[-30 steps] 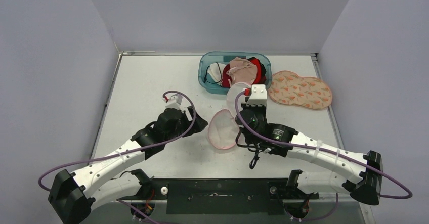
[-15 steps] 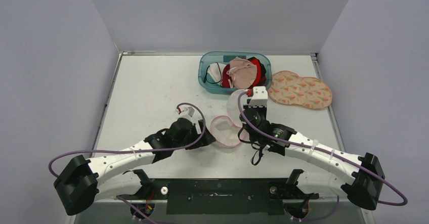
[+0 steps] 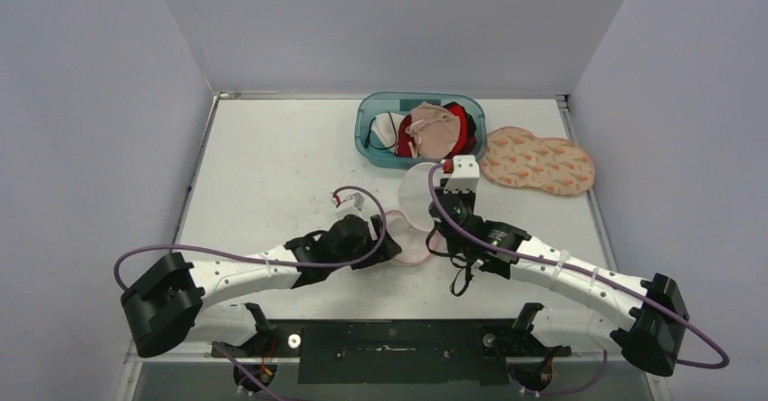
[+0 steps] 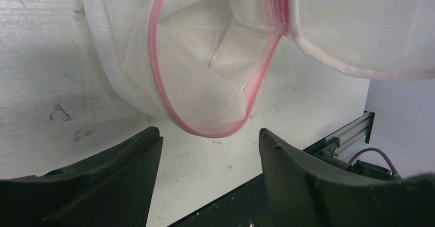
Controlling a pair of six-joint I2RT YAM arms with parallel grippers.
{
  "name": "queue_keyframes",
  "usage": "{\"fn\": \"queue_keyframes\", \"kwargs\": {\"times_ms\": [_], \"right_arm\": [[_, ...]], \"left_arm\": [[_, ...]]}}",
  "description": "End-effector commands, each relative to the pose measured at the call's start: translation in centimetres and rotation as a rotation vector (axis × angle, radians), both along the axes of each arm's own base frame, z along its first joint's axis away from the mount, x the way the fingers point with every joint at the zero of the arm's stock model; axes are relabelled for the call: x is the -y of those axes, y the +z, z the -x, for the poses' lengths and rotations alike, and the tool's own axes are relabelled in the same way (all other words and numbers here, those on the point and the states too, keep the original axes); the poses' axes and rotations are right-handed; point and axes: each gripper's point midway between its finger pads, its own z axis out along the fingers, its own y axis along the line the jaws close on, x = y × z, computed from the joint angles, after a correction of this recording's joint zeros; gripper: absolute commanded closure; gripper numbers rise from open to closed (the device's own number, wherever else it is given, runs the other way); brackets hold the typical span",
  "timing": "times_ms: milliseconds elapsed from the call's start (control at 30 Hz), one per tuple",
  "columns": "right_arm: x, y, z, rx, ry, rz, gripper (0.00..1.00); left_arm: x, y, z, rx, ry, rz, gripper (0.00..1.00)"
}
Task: Unzip the laundry bag and remove the bra
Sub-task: Close the laundry bag at the center of the board.
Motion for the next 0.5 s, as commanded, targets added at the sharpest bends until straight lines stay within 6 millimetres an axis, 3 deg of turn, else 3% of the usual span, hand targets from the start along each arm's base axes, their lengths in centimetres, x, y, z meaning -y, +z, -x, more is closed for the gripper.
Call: {"fn": "queue_keyframes", "kwargs": {"times_ms": [0, 167, 333, 467], "right_arm": [[0.1, 0.7, 0.1, 0.015, -0.002, -0.051, 0.95], [0.3, 0.9, 0.2, 0.026, 0.006, -0.047, 0.95], [0.9, 1.4, -0.2, 0.074, -0.012, -0.026, 0.95], [1.6, 2.5, -0.9, 0.194, -0.062, -0.049, 0.95]], "left_arm": [[1.0, 0.5, -1.9, 0.023, 0.053, 0.011, 0.38], [0.3, -0.6, -3.2, 0.011, 0.063, -0.011, 0.61], [-1.2, -1.2, -4.7, -0.005, 0.026, -0.025, 0.99], [-1.3, -1.2, -4.4, -0.044, -0.073, -0.002, 1.0]]}}
